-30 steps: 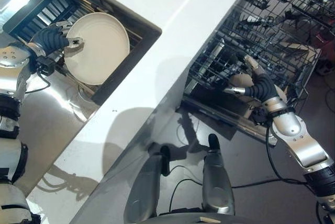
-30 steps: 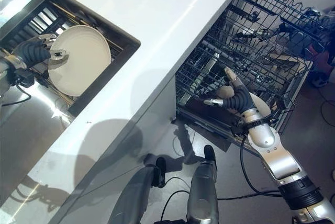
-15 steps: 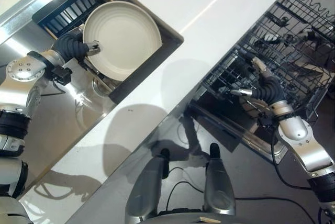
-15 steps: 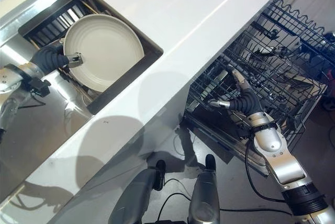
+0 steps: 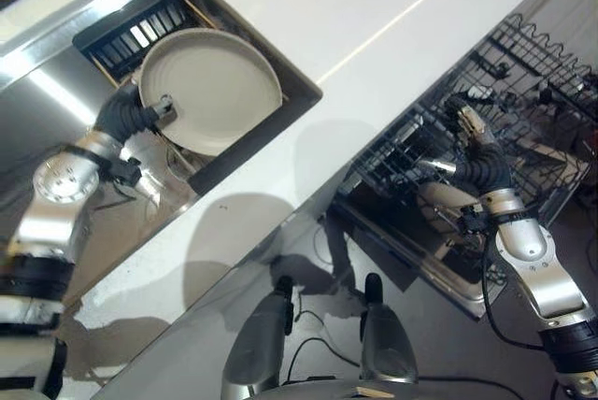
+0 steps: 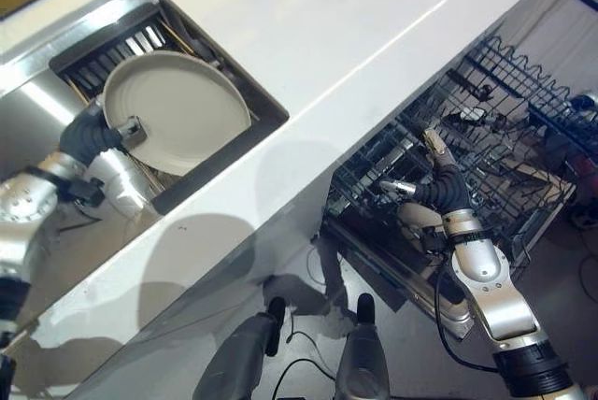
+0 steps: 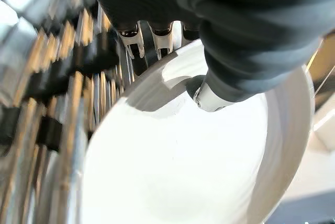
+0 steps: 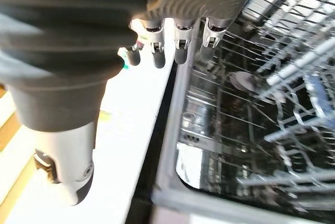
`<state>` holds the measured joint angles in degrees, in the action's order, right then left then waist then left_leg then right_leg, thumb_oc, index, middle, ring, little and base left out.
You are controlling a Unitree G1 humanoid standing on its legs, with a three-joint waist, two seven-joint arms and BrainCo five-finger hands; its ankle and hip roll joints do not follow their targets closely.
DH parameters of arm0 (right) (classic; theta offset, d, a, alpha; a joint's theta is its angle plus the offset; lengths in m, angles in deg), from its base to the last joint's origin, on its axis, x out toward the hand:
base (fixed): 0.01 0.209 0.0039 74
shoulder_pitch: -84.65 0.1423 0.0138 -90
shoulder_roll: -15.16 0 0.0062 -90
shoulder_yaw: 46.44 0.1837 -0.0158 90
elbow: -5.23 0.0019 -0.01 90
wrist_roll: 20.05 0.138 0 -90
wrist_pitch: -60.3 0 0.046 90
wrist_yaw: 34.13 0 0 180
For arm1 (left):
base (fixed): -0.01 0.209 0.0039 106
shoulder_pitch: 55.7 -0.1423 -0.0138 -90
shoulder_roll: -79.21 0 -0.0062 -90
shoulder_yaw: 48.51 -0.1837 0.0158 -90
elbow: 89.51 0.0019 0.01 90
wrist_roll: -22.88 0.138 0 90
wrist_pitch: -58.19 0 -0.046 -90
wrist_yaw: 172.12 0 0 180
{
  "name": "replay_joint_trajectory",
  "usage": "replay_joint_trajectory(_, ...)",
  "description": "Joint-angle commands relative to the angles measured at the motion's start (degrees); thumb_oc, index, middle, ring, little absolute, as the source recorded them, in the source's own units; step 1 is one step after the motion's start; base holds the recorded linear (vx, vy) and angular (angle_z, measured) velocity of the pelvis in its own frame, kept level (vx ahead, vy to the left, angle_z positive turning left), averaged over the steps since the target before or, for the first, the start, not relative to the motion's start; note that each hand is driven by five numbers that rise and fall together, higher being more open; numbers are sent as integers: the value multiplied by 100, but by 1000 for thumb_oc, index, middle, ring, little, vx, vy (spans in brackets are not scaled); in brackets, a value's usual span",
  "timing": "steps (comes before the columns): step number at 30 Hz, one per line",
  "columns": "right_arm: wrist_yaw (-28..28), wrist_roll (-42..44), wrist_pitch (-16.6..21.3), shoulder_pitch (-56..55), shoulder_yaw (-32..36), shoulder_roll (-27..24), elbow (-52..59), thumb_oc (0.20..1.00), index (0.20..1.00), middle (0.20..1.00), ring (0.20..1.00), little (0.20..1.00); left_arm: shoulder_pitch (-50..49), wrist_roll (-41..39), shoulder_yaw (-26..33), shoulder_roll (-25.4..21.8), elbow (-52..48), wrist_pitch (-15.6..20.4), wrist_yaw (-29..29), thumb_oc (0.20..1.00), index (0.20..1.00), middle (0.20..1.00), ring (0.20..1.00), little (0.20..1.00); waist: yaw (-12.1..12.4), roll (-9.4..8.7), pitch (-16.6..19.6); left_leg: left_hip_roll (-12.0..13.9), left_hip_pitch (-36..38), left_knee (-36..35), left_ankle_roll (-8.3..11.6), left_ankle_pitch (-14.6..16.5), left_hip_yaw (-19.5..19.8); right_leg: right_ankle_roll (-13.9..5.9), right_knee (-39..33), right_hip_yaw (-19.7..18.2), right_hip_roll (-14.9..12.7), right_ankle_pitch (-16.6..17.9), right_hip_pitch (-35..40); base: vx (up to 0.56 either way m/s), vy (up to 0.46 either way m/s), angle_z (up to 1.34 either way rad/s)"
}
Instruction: Pick up plates and place into dishwasher.
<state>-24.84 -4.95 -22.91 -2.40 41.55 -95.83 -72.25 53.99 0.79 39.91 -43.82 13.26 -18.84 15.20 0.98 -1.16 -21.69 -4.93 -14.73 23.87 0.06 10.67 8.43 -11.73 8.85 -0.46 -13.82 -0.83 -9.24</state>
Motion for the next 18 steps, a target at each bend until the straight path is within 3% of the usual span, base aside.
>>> replay_joint_trajectory(1, 122, -222, 577, -255, 413, 184, 428, 1000, 1000, 1000, 1000, 1000, -412, 1033, 791, 163, -599, 780, -1299, 200, 200, 200, 200, 200, 388, -123, 801, 361, 334, -1073, 210, -298, 322, -105, -70, 35, -209, 282, -10, -5, -58, 6)
replay_joint_trajectory(10, 67, -244, 821, -679, 694, 312, 737, 1000, 1000, 1000, 1000, 1000, -850, 2852, 1562, 585, -1345, 1506, -3253, 200, 200, 200, 200, 200, 412, -119, 1573, 681, 1055, -2113, 438, -740, 259, -46, -404, 310, -33, -3, 573, -33, -16, 15)
replay_joint_trajectory(18, -227, 186, 999, -606, 805, 116, 915, 1000, 1000, 1000, 1000, 1000, -1100, 3462, 1878, 718, -1604, 1868, -4201, 200, 200, 200, 200, 200, 387, -102, 1893, 758, 1452, -2406, 503, -762, 261, 58, -425, 359, 122, -161, 887, -3, 0, 1)
